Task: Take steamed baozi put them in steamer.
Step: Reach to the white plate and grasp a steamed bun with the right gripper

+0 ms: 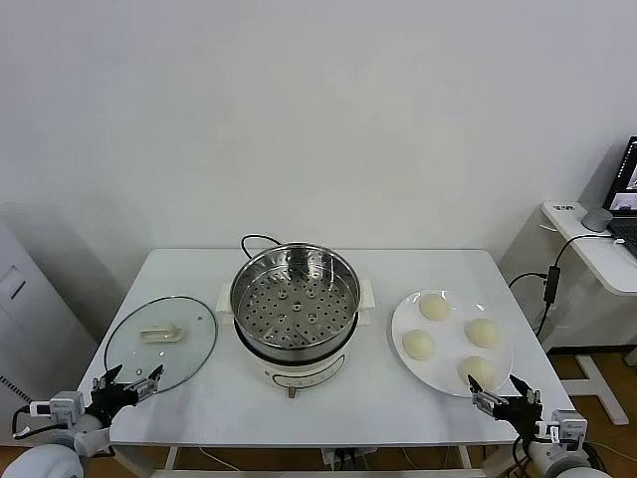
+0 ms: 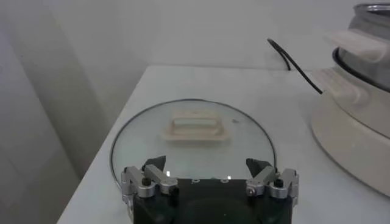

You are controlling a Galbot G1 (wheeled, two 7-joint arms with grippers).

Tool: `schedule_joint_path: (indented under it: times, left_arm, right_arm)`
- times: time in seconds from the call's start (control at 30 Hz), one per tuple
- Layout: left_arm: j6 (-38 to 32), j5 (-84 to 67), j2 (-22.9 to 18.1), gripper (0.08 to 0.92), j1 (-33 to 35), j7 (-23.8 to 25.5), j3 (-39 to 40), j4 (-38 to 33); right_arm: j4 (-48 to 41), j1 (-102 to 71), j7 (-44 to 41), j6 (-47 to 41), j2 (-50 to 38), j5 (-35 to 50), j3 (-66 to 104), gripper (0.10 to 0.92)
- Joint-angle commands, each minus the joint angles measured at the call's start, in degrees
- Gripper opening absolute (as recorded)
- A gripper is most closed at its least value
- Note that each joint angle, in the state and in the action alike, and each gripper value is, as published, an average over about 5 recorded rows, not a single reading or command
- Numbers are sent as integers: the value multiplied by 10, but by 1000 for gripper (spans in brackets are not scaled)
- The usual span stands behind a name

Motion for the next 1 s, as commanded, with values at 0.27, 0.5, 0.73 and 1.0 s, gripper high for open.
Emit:
schedule_joint_path:
  times: [0.27,0.5,0.73,1.0]
  left_arm:
    - [1,-1,0,823,3,1,1,-3]
    - [0,0,2,823,5,1,-1,-7]
    - [4,-1,7,823,-1,1,4,-13]
    - [10,0,16,823,-34,0,35,-8]
  right_arm:
    - [0,7,-31,4,-7,-71,5,823]
    - [-29,96,-69,7,-49,-298,0,823]
    - [-112,201,-155,77,-99,-538,-26,823]
    - [-198,289,-301,130,-159,-554,-64,823]
